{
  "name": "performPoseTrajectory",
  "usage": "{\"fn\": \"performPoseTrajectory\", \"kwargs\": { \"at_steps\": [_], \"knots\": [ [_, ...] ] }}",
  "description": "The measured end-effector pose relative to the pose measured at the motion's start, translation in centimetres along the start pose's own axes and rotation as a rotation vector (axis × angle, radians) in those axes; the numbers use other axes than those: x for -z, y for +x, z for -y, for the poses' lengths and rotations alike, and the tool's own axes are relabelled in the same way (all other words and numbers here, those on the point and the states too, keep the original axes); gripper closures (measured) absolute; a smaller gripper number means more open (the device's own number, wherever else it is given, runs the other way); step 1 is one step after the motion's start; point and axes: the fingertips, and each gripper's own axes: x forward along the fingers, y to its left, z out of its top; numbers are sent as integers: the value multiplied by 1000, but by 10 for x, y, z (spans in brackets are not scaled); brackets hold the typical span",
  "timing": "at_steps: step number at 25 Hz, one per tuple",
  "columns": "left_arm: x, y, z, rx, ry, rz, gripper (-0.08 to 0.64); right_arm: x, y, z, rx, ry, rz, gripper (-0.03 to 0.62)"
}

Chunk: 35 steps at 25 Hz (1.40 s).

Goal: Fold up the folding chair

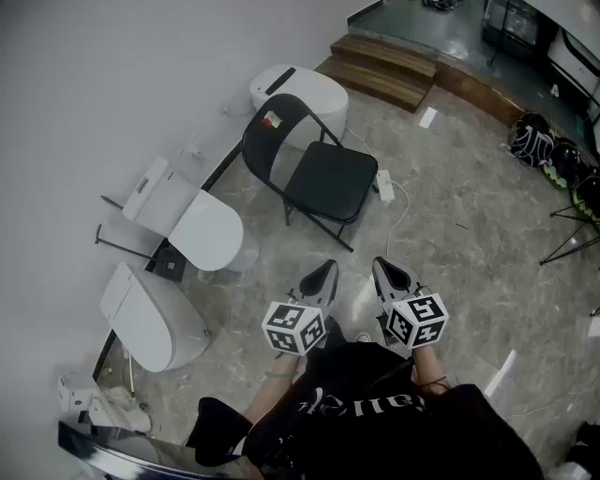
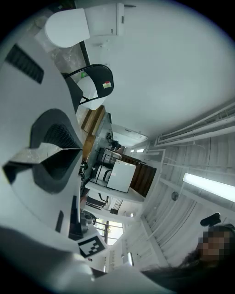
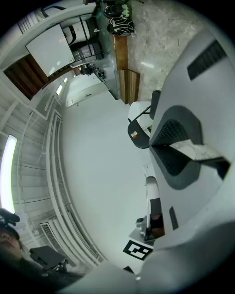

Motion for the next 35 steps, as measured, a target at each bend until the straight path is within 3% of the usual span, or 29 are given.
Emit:
{"fn": "performPoseTrajectory", "kwargs": {
  "at_steps": [12, 23, 28, 35],
  "knots": [
    [-15, 42, -48, 2, 20, -15, 552, -8, 54, 27, 24, 22, -11, 578],
    [-105, 113, -167, 92, 26, 8, 552, -69, 192, 35, 95, 35, 18, 578],
    [-125, 134, -219, 137, 22, -14, 552, -85, 241, 45, 171, 72, 48, 578],
    [-113, 154, -264, 138, -36, -86, 552, -76, 257, 68, 277, 126, 10, 578]
  ]
}}
